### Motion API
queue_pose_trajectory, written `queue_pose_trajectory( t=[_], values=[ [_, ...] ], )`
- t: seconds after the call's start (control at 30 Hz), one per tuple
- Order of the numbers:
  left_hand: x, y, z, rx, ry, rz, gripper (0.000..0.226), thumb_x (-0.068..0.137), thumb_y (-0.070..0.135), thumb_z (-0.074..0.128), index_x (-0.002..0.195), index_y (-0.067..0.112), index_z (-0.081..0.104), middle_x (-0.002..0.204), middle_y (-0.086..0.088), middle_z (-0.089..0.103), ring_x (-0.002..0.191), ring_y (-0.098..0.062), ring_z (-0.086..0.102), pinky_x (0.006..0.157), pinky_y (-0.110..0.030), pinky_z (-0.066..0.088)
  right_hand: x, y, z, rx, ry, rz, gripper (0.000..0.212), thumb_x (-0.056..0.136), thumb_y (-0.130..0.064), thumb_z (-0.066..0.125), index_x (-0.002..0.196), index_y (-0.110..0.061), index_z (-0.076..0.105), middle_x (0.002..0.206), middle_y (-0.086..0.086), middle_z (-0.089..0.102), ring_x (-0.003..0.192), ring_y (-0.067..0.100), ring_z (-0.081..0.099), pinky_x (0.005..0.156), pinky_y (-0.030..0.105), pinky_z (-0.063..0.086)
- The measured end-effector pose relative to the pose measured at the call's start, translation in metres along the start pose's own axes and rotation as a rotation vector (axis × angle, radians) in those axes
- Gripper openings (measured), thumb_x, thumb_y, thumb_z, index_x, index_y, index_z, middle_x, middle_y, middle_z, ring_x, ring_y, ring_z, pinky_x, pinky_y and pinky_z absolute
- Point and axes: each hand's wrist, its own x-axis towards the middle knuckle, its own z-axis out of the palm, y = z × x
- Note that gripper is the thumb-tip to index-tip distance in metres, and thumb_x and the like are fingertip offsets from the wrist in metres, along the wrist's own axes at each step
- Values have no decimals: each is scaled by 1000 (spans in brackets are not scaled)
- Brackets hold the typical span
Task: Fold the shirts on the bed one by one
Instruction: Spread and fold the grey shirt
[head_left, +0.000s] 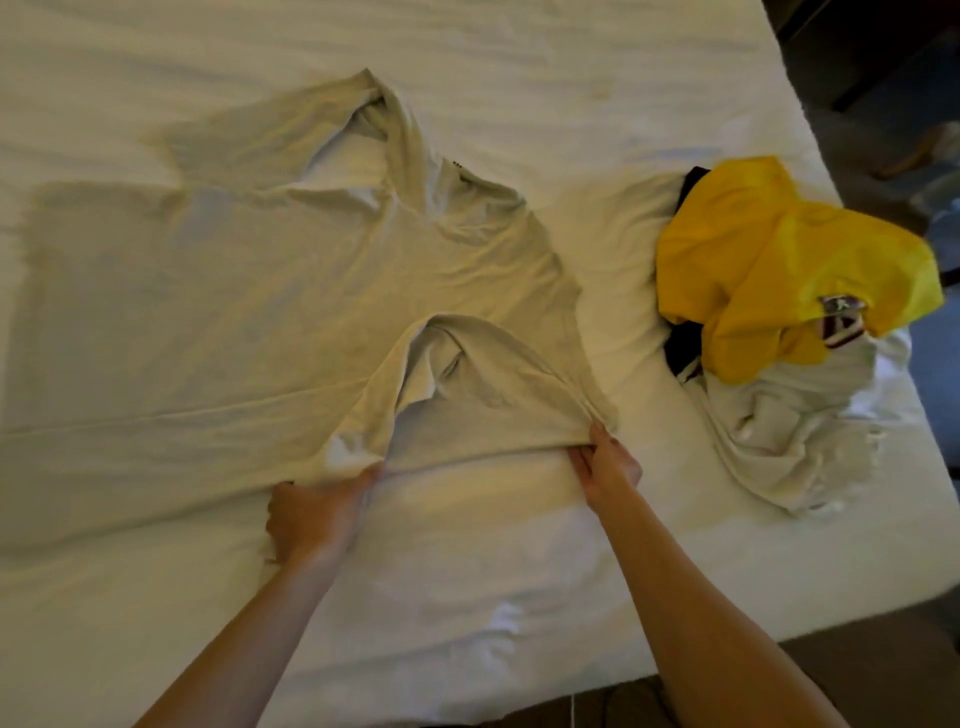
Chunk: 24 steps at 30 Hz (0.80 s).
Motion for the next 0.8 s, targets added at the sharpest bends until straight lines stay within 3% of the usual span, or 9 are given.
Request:
queue_pose_trajectory(
  t=[0.1, 0.23, 0.3, 0.37, 0.47, 0.57, 0.67, 0.73, 0.8],
  values=[
    [-15, -16, -6, 297, 39, 92, 114, 45, 61, 93, 129, -2, 48, 132, -22, 53, 123, -40, 52, 93, -50, 47, -6, 4, 6, -142, 88, -120, 43, 92, -24, 70, 126, 1, 59, 125, 21, 62, 108, 32, 64, 94, 44, 55],
    [-14, -36, -19, 401, 79, 248, 64, 70, 44, 84, 116, 13, 51, 113, -15, 63, 107, -38, 61, 88, -48, 48, -43, 36, 21, -935, 231, -731, 86, 82, -28, 71, 152, -12, 24, 158, 16, 19, 137, 36, 26, 108, 54, 34],
    [-7, -32, -29, 434, 89, 302, 35, 76, 42, 75, 97, 20, 59, 96, -9, 68, 92, -36, 64, 81, -43, 51, -60, 56, 30, -1157, -11, -1088, 76, 81, -22, 68, 149, -11, 35, 159, 16, 22, 140, 36, 25, 107, 54, 33],
    [1, -17, -43, 337, 95, 365, 23, 76, 39, 70, 81, 19, 60, 81, -4, 65, 80, -32, 62, 70, -38, 50, -64, 69, 41, -1275, -390, -1261, 54, 87, -16, 65, 139, -12, 51, 155, 15, 35, 139, 36, 35, 108, 51, 37],
    [9, 23, -74, 29, -1, 504, 28, 69, 32, 61, 69, 5, 53, 62, 1, 55, 62, -22, 51, 55, -34, 35, -66, 77, 61, -1466, -656, -1182, 51, 94, -23, 55, 144, -18, 45, 158, 6, 32, 142, 28, 33, 114, 45, 30],
    [26, 59, -122, -238, -79, 646, 17, 62, 20, 54, 60, 5, 46, 49, -4, 38, 51, -18, 36, 48, -32, 23, -66, 89, 65, -1579, -587, -1127, 57, 97, -32, 49, 151, -25, 31, 164, 0, 16, 148, 24, 20, 119, 44, 18],
    [60, 66, -169, -250, 76, 725, 14, 61, 25, 53, 62, 10, 53, 45, 3, 42, 47, -17, 39, 42, -29, 24, -68, 102, 56, -1740, -567, -1100, 65, 102, -39, 36, 158, -26, 6, 166, -1, -11, 152, 21, -6, 121, 52, -2],
    [91, 52, -186, -78, 222, 709, 23, 65, 32, 53, 77, 18, 66, 61, 3, 60, 61, -12, 53, 54, -24, 40, -66, 106, 55, -1844, -566, -1064, 67, 104, -42, 28, 156, -27, -11, 160, -1, -29, 151, 22, -19, 119, 55, -8],
    [121, 29, -189, 169, 276, 591, 44, 72, 34, 53, 107, 15, 71, 99, -14, 69, 94, -31, 63, 81, -37, 49, -65, 105, 57, -1905, -591, -1009, 69, 104, -46, 23, 153, -27, -22, 154, -2, -40, 148, 23, -28, 118, 58, -10]
  ],
)
